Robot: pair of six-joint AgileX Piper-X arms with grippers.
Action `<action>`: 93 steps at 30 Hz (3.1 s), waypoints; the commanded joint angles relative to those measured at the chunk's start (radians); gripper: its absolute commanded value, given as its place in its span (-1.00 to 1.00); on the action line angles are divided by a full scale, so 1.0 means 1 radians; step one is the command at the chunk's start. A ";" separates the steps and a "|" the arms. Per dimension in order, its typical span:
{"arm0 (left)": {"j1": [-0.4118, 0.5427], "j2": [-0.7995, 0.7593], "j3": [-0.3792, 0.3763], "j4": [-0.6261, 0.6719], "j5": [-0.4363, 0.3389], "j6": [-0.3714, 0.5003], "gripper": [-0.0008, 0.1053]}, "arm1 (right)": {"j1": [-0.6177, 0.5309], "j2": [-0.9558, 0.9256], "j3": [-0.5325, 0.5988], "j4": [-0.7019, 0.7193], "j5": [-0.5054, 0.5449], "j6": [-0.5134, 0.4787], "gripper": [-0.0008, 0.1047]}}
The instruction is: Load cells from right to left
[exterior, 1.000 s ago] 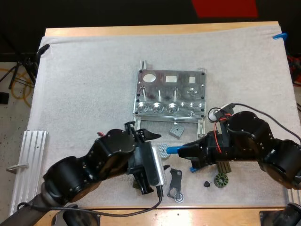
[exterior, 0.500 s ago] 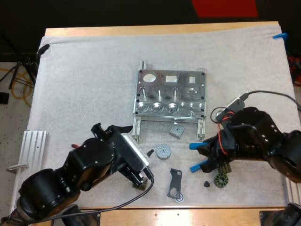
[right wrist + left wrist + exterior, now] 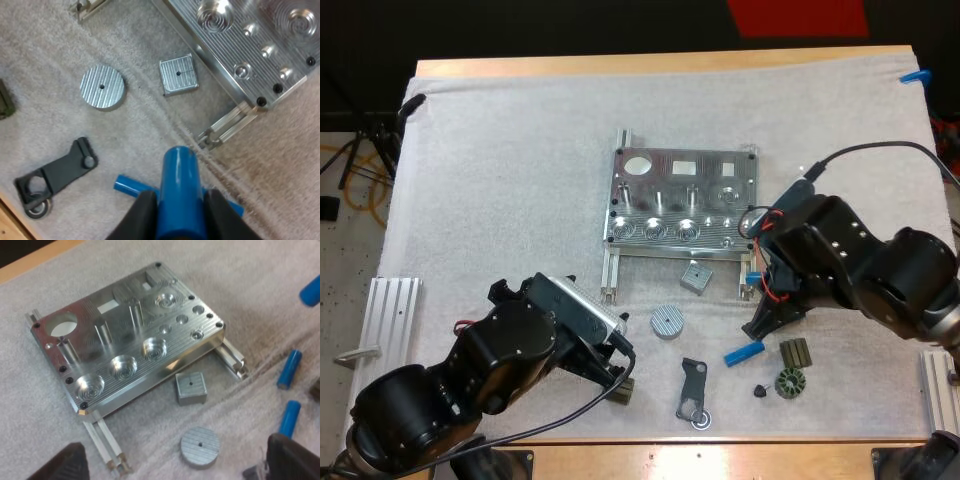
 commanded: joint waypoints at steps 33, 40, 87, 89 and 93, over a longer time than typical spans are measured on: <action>-0.001 -0.004 -0.008 0.035 -0.066 -0.164 0.34 | -0.011 0.250 -0.039 -0.164 0.255 -0.353 -0.99; -0.001 -0.004 -0.008 0.074 -0.066 -0.164 0.34 | -0.110 0.320 -0.127 -0.167 0.187 -0.360 -0.99; -0.001 -0.004 -0.008 0.072 -0.073 -0.130 0.34 | -0.258 0.587 -0.215 -0.166 0.070 -0.423 -0.99; -0.001 -0.004 -0.008 0.072 -0.073 -0.130 0.34 | -0.258 0.587 -0.215 -0.166 0.060 -0.423 -0.99; -0.001 -0.004 -0.008 0.072 -0.073 -0.130 0.34 | -0.258 0.591 -0.215 -0.166 0.060 -0.423 -0.99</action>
